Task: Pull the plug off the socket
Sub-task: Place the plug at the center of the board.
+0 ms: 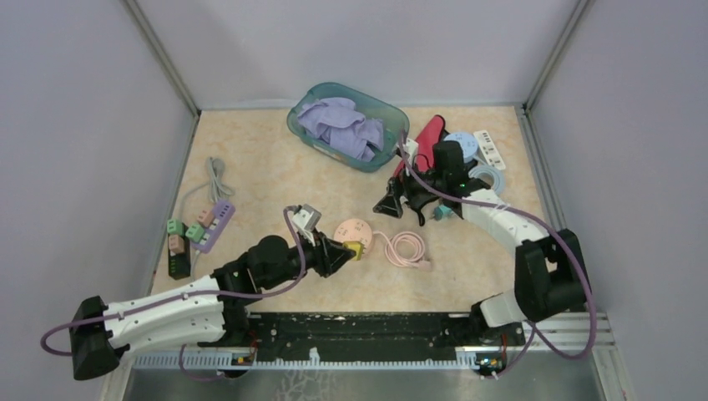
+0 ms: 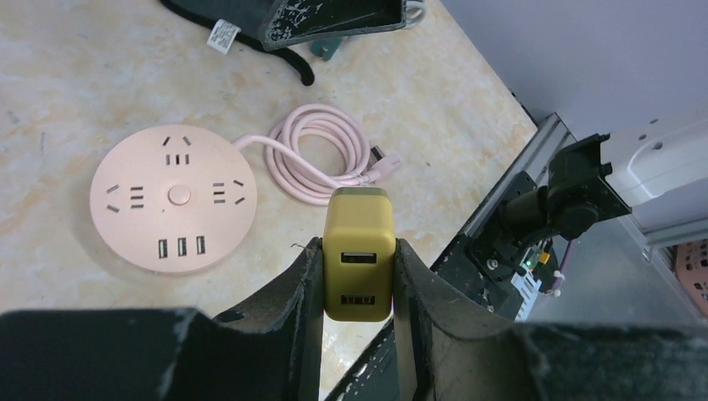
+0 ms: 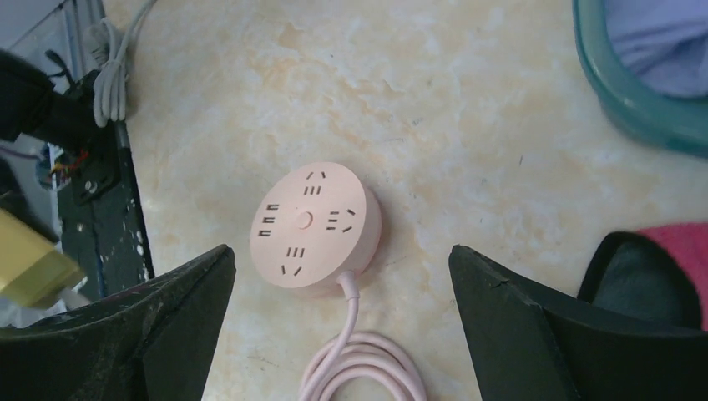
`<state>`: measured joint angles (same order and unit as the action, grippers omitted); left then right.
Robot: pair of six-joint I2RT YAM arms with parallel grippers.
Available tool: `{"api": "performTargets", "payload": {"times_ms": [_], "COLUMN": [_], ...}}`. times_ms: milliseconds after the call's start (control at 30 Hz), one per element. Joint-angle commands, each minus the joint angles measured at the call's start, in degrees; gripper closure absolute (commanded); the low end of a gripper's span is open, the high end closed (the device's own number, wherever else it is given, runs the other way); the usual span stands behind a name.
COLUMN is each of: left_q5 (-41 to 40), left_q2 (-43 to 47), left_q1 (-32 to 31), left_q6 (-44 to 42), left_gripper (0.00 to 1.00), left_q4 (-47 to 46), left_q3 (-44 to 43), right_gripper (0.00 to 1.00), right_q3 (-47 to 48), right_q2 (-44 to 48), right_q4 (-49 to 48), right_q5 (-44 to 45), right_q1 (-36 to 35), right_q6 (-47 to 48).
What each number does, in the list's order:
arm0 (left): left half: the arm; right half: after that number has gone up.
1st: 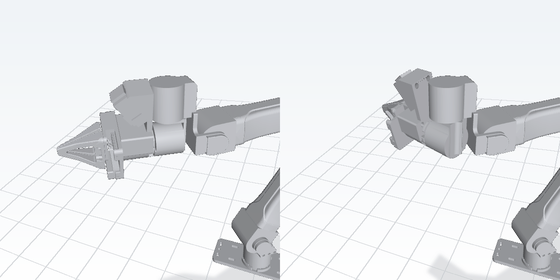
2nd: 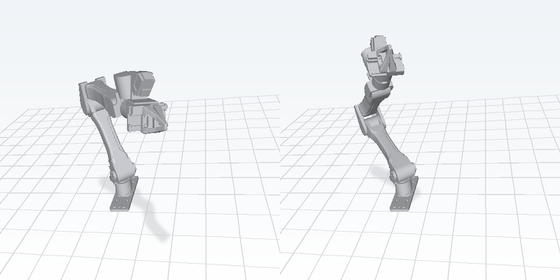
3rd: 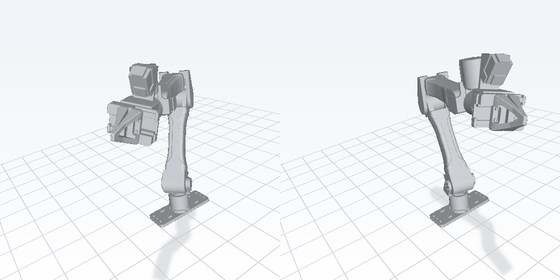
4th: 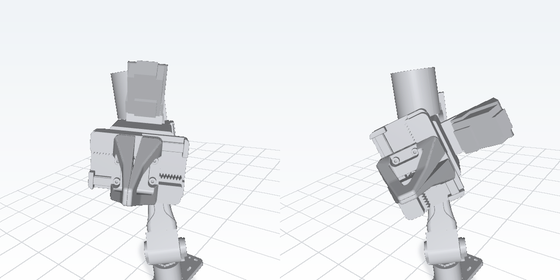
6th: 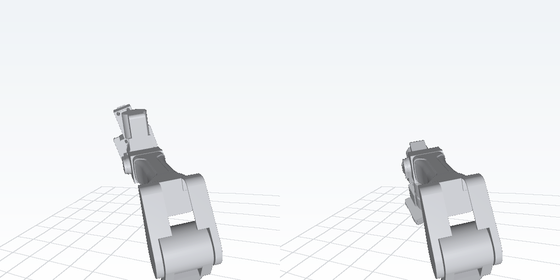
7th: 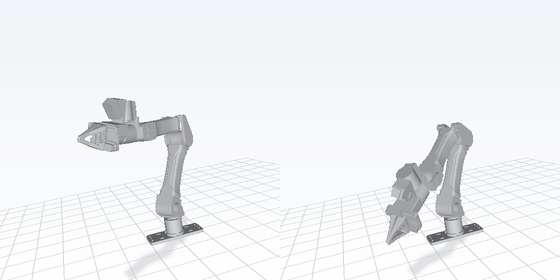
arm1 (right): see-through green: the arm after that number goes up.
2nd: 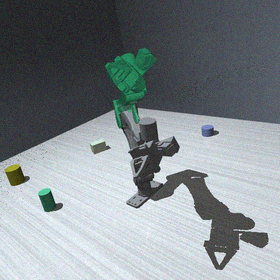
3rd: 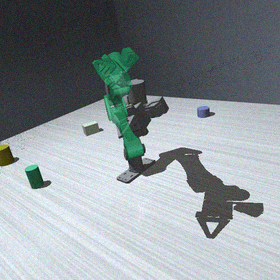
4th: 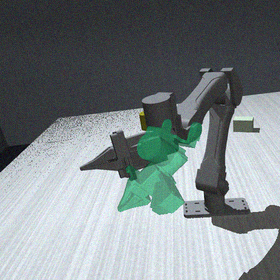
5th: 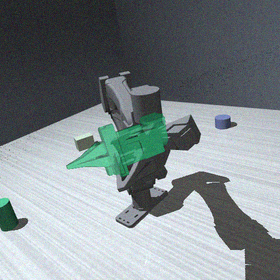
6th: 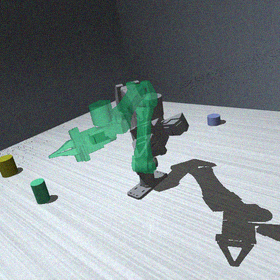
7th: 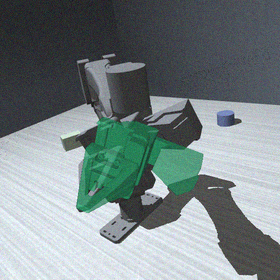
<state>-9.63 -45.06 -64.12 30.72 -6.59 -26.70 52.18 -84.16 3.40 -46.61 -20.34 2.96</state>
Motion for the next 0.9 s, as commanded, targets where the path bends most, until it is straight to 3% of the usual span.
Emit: {"api": "performTargets", "payload": {"times_ms": [0, 67, 133, 233, 333, 467, 567, 867], "left_q5": [5.8, 7.6, 10.8, 19.4, 24.3, 26.3, 28.0, 28.5], "left_q2": [0.8, 1.4, 2.1, 2.5, 2.0, 1.4, 1.1, -2.9], "left_q1": [0.7, 1.7, 3.4, 6.6, 8.4, 8.4, 8.4, 8.3], "left_q6": [-6.9, -9.5, -12.4, -16.9, -20.9, -24.6, -24.8, -24.3], "left_gripper": [1.00, 1.00, 0.98, 0.96, 0.97, 0.98, 0.99, 1.00], "left_q4": [-12.6, -14.4, -15.7, -19.6, -21.8, -23.9, -27.9, -29.5], "left_q3": [3.4, 4.4, 5.3, 7.1, 8.4, 9.1, 10.0, 8.7], "right_gripper": [0.01, 0.01, 0.01, 0.01, 0.01, 0.01, 0.03, 0.28], "right_q3": [-0.3, -2.4, -4.0, -4.1, -3.8, -4.1, -5.6, -5.8], "right_q2": [8.1, 11.1, 12.9, 13.6, 13.6, 12.9, 12.5, 9.3], "right_q4": [2.4, 1.6, 3.5, 17.3, 25.0, 22.8, 15.4, 9.9], "right_q5": [-8.6, -15.7, -28.3, -40.3, -41.3, -35.6, -32.6, -28.3], "right_q1": [1.2, 2.1, 2.7, 2.7, 1.9, -1.7, -4.5, -11.2], "right_q6": [14.1, 16.7, 22.5, 41.0, 50.0, 47.1, 39.9, 31.1]}}
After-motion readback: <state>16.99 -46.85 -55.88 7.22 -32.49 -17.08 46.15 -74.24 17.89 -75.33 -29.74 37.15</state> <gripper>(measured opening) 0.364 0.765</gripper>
